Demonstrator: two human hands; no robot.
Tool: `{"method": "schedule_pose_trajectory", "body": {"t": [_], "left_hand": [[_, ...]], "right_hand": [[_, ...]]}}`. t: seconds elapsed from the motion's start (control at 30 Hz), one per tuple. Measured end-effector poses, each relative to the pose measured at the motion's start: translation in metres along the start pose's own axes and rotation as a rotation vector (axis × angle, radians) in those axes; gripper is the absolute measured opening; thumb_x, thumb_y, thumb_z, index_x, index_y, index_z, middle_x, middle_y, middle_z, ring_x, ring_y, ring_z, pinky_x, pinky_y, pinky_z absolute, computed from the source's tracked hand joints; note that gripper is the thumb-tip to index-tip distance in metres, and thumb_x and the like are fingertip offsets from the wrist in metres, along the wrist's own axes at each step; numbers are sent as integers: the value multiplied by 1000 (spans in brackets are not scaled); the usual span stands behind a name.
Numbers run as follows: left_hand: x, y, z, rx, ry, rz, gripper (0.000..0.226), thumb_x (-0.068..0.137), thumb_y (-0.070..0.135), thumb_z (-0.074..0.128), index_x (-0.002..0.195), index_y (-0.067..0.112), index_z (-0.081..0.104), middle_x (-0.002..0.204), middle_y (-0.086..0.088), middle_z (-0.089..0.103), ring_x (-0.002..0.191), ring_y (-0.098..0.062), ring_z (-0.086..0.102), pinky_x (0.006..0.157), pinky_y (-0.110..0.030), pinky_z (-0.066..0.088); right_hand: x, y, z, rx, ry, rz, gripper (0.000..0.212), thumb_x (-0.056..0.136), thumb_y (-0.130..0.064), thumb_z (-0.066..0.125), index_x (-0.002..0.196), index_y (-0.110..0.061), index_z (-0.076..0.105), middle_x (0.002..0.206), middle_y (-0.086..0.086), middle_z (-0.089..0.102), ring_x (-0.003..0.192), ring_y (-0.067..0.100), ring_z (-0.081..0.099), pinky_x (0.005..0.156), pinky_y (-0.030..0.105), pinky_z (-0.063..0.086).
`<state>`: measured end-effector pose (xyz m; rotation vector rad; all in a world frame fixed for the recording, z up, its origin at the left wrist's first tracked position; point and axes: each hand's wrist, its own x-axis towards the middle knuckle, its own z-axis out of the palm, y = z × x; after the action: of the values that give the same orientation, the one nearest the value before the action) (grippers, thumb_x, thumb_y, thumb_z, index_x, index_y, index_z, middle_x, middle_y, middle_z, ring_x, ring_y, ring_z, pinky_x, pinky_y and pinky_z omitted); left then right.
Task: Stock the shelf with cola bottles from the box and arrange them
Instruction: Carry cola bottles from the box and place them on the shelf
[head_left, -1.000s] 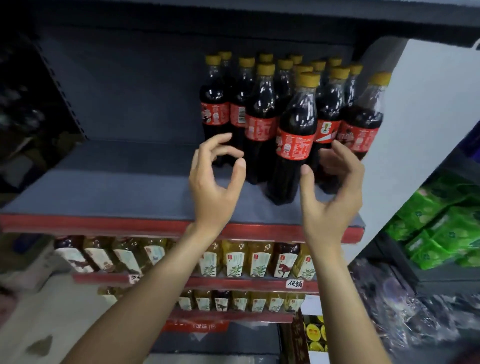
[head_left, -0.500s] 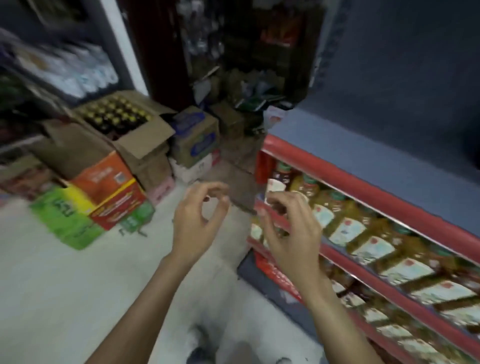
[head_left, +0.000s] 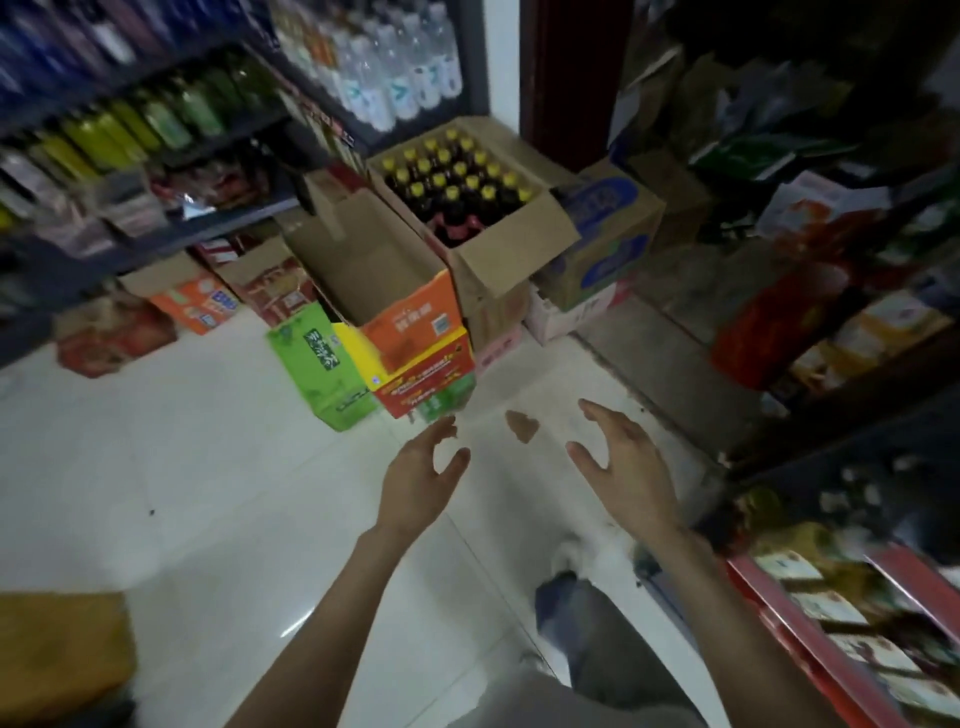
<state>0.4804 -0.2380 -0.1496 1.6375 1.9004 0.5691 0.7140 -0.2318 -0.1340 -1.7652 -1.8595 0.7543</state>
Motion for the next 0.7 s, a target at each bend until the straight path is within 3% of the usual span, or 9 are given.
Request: {"method": "schedule_pose_trajectory", "body": {"t": [0.13,0.23,0.37,0.53,0.7], "left_hand": [[89,-14,-18,-29,103,-10,47,84,42,53,124,18,58,116,-1,68,106,-23,63,81,-33,48],[171,-20,-35,30,136,2,38,89,32,59,124,18,58,117,-1,67,106,-25,63,79,-33,48],[282,-23,-58,150,99,-37,35,90,26,59,125,21,58,117,-6,67,107,-30,61,81,-35,47],[405,-24,-80,258,20,-15,40,93,34,51,132,26,50,107,-18,66,100,-40,61,78,-39,46],[516,-42,-67,216,-51,51,43,95,34,51,137,22,45,128,-4,60,111,-29,59,83,-34,45]], "right_hand": [[102,-8,24,27,-43,-3,46,92,-22,61,135,-11,51,130,9,59,119,28,53,94,36,43],[187,-15,36,-10,-41,-52,43,92,-20,61,133,-9,53,127,12,60,116,32,54,90,40,47],[294,-40,46,-79,-49,-98,41,94,-23,58,133,-10,52,125,11,59,115,30,54,79,31,41],[410,-64,67,-70,-46,-84,43,94,-20,59,134,-8,50,130,12,57,118,30,53,90,39,45],[503,-62,108,-70,-40,8,48,93,-25,61,137,-14,47,133,8,54,123,28,48,91,40,46]]}}
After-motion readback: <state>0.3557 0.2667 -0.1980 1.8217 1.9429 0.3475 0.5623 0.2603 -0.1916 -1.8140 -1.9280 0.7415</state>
